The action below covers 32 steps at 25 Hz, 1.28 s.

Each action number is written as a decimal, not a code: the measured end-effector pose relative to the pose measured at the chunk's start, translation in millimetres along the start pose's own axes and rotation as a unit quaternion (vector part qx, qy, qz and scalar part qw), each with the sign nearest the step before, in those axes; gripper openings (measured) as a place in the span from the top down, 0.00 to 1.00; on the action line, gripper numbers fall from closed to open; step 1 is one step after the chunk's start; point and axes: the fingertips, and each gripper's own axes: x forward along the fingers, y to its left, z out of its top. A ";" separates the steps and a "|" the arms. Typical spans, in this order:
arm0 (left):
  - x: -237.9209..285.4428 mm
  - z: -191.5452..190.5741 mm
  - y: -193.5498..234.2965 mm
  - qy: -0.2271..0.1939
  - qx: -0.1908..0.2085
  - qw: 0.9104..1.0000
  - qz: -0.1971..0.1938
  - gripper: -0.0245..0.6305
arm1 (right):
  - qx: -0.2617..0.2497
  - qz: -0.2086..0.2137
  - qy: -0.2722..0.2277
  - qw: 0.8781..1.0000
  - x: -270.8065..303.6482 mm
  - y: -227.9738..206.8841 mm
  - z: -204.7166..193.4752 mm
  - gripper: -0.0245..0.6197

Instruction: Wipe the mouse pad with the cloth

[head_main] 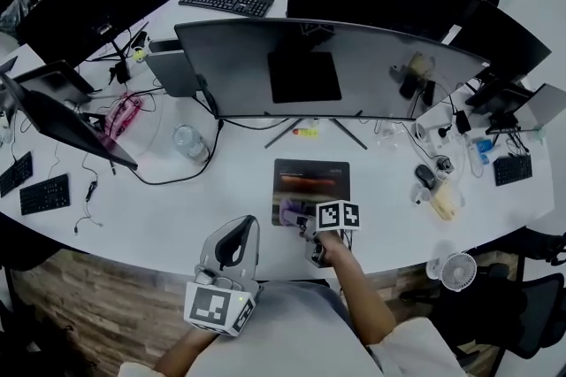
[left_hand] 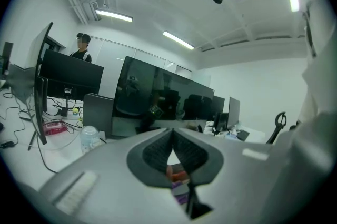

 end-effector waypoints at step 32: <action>3.1 -4.6 8.6 0.001 -0.020 1.000 0.021 0.96 | -0.015 -0.005 0.012 1.000 30.4 8.6 -9.4 0.66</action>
